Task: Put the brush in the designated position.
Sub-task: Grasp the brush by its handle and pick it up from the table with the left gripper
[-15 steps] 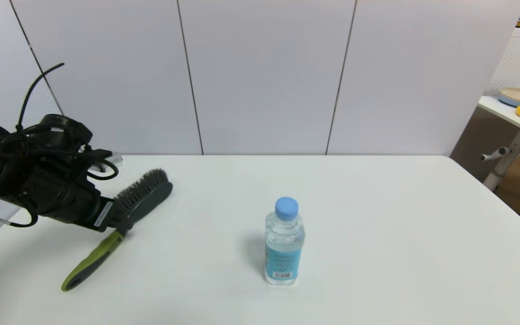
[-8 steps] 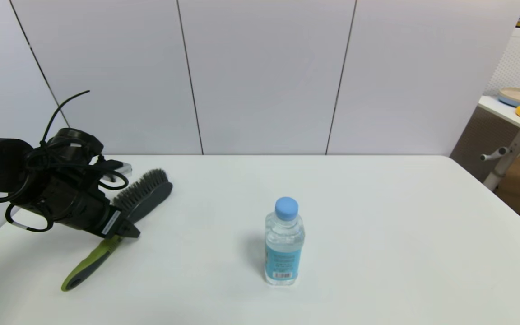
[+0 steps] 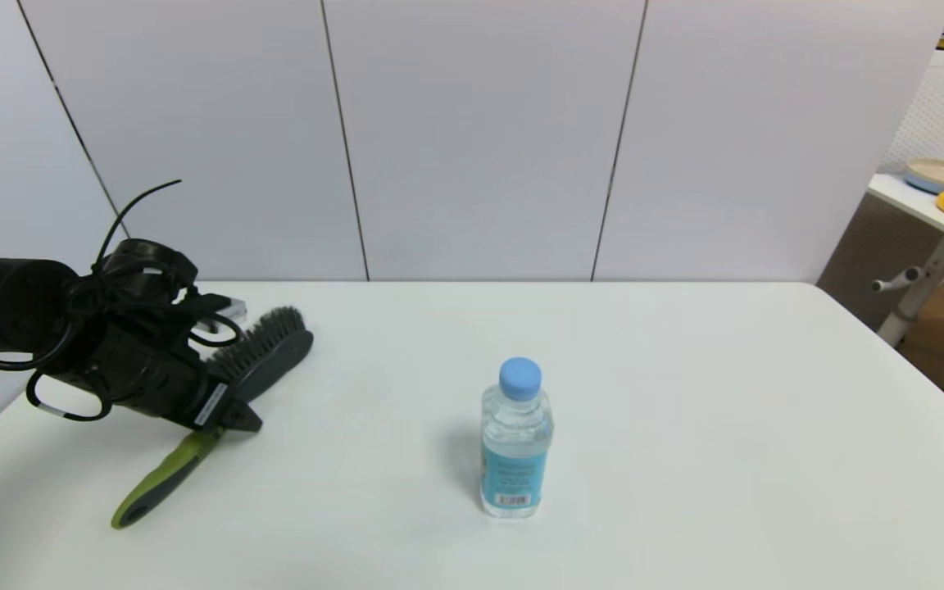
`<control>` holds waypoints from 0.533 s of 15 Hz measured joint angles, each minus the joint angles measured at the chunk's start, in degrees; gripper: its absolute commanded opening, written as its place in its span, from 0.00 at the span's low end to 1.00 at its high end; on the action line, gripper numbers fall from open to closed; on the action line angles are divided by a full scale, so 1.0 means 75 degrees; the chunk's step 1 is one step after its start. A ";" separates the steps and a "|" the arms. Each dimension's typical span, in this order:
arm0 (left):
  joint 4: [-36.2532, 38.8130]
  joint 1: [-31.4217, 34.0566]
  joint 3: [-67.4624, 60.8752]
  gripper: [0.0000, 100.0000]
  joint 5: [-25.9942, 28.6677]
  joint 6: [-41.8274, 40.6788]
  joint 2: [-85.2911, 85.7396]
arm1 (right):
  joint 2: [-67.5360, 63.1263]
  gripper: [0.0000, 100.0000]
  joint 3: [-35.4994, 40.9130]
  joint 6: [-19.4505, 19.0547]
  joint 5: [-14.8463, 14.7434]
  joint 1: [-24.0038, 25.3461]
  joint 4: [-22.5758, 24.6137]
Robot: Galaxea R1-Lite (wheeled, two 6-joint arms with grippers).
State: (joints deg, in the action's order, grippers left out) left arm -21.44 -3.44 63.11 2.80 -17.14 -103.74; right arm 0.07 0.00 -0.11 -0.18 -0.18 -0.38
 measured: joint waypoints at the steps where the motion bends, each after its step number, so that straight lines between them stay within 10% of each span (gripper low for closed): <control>1: 0.0041 0.0000 0.0011 1.00 0.0000 0.0000 -0.0031 | 0.0000 1.00 0.0000 -0.0007 0.0000 0.0000 0.0003; 2: 0.0052 0.0000 0.0023 0.00 0.0000 0.0003 -0.0059 | 0.0000 1.00 0.0000 -0.0007 0.0000 0.0000 0.0003; 8: -0.0024 0.0047 0.0005 0.00 0.0008 0.0015 -0.0137 | 0.0000 1.00 0.0000 -0.0007 0.0000 0.0000 0.0003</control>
State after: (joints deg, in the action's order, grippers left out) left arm -21.63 -3.08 63.15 2.86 -17.03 -104.77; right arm 0.07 0.00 -0.16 -0.18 -0.18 -0.35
